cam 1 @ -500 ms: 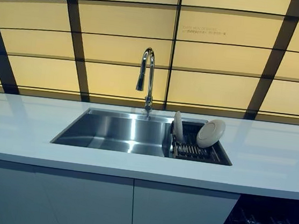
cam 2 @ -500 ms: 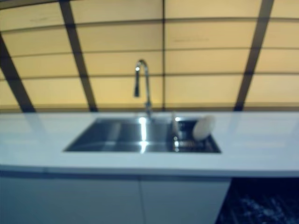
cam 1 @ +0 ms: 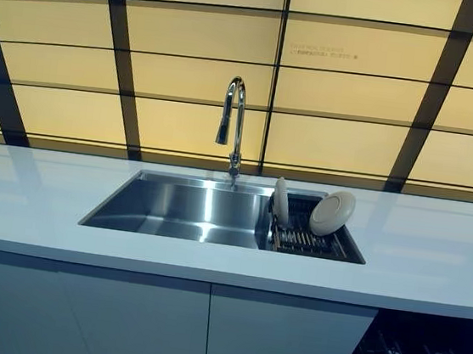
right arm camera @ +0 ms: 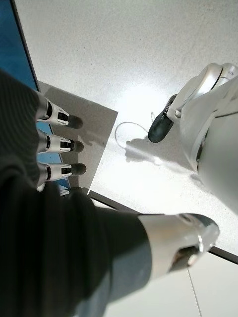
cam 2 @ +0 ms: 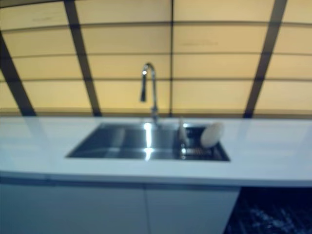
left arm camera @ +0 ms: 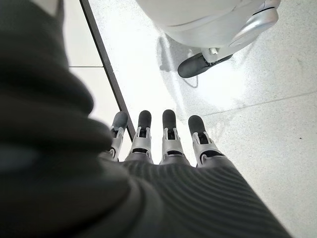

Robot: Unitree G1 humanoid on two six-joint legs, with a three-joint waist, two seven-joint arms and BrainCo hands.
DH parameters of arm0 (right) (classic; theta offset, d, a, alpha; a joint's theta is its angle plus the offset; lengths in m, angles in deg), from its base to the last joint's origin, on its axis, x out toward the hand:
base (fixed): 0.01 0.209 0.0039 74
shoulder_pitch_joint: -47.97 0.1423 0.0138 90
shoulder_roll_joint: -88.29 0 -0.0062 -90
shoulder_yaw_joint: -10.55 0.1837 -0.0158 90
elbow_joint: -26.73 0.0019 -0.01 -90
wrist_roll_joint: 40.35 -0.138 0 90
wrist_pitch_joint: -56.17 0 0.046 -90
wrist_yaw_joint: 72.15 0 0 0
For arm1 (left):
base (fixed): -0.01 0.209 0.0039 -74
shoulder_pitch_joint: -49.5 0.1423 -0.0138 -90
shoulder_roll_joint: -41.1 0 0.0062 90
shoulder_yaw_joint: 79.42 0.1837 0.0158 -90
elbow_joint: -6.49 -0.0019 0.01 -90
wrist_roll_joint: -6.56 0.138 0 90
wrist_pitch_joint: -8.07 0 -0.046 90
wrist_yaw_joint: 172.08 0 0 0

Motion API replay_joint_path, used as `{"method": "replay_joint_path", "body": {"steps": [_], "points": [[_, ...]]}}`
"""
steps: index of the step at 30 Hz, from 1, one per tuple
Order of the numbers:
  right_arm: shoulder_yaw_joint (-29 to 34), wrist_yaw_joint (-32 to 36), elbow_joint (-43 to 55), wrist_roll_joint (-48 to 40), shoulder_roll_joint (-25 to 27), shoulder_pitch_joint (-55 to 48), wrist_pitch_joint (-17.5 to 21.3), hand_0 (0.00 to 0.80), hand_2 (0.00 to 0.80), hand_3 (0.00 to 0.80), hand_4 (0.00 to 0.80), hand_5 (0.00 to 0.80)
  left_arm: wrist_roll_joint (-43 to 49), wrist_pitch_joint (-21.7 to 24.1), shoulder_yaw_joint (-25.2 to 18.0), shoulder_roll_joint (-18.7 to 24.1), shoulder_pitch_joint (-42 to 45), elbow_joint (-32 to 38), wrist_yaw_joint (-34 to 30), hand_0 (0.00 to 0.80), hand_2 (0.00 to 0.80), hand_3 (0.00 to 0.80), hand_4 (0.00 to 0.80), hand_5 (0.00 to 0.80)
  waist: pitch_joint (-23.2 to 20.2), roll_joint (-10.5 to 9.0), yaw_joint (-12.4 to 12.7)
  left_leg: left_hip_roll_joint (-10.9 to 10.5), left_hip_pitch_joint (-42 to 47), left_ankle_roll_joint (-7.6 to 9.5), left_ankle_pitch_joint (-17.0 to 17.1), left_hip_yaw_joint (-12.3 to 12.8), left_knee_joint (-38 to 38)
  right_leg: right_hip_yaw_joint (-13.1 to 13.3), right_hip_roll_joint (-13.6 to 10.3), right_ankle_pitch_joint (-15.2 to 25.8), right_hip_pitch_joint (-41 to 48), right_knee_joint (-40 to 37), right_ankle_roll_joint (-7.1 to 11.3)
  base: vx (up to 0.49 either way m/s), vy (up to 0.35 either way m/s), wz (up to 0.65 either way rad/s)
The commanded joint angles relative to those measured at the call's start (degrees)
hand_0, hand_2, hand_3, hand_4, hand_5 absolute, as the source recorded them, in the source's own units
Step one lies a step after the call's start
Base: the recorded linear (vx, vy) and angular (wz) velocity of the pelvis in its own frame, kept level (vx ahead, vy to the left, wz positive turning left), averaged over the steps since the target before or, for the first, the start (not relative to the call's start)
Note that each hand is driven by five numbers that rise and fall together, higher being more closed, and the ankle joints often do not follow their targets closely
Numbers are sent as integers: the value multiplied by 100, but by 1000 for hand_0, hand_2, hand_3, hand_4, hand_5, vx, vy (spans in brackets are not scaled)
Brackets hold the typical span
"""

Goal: Take plates into dishwasher

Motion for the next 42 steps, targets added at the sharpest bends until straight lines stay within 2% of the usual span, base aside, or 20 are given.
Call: {"method": "replay_joint_path", "body": {"steps": [1, 16, 32, 34, 36, 37, 39, 40, 41, 42], "points": [[23, -42, -229, -86, -151, 402, 53, 0, 0, 0, 0, 0, 24, 34, -9, 29, -453, -305, 0, 0, 0, 0, 0, 0, 185, -260, 3, -485, 303, 383, -528, 333, -14, 154, 174, 46, -180, 72, 72, 0, 0, 0], [-110, -17, -128, -326, -144, 721, -77, 0, 0, 0, 0, 0, -65, -56, 124, 8, -732, -285, 45, 0, 0, 0, 0, 0, 507, -293, 58, -467, 217, 449, -477, 329, -14, 107, 136, 131, -298, 143, 84, -33, -1, 0], [-149, 172, -149, -147, -239, 627, 88, 0, 0, 0, 0, 0, 275, 29, -63, -28, -589, -343, 13, 0, 0, 0, 0, 0, 454, -343, 137, -524, 199, 458, -478, 270, -14, -2, 91, 150, -253, 76, 131, 14, 1, 0], [-205, 506, -99, -172, -223, 644, 273, 0, 0, 0, 0, 0, 327, 10, -69, -14, -594, -329, -15, 0, 0, 0, 0, 0, 474, -357, 155, -531, 218, 460, -487, 254, -14, -17, 83, 149, -231, 80, 137, 16, -9, 0], [-380, 1435, 503, -482, -150, 691, 432, 0, 0, 0, 0, 0, 414, -23, -67, 65, -581, -239, -52, 0, 0, 0, 0, 0, 516, -396, 185, -529, 219, 469, -470, 230, -14, -41, 67, 146, -238, 128, 137, 20, -34, 0], [-399, 1560, 586, -569, -139, 690, 467, 0, 0, 0, 0, 0, 421, -26, -65, 76, -576, -226, -57, 0, 0, 0, 0, 0, 520, -400, 187, -529, 220, 469, -467, 229, -14, -44, 65, 144, -239, 134, 137, -1, -40, 0], [-500, 2533, 1833, -1407, 4, 689, 190, 0, 0, 0, 0, 0, 442, -27, -57, 207, -531, -103, -84, 0, 0, 0, 0, 0, 551, -454, 190, -512, 185, 479, -444, 243, -14, -46, 60, 135, -291, 186, 126, -21, -52, 0], [-504, 2845, 2182, -1616, 68, 670, 173, 0, 0, 0, 0, 0, 447, -16, -69, 245, -513, -74, -91, 0, 0, 0, 0, 0, 560, -468, 183, -510, 172, 484, -440, 249, -14, -40, 63, 131, -312, 199, 123, -58, -64, 1], [-536, 3482, 3106, -2188, 246, 581, 65, 0, 0, 0, 0, 0, 454, 42, -110, 340, -468, -36, -114, 0, 0, 0, 0, 0, 571, -504, 163, -501, 136, 491, -433, 273, -14, -42, 64, 131, -355, 212, 128, -63, -54, 1], [-574, 3780, 3657, -2567, 357, 527, -4, 0, 0, 0, 0, 0, 440, 58, -119, 390, -449, -6, -121, 0, 0, 0, 0, 0, 579, -524, 149, -497, 122, 490, -432, 288, -14, -47, 64, 130, -372, 217, 135, -64, -53, 1]]}}
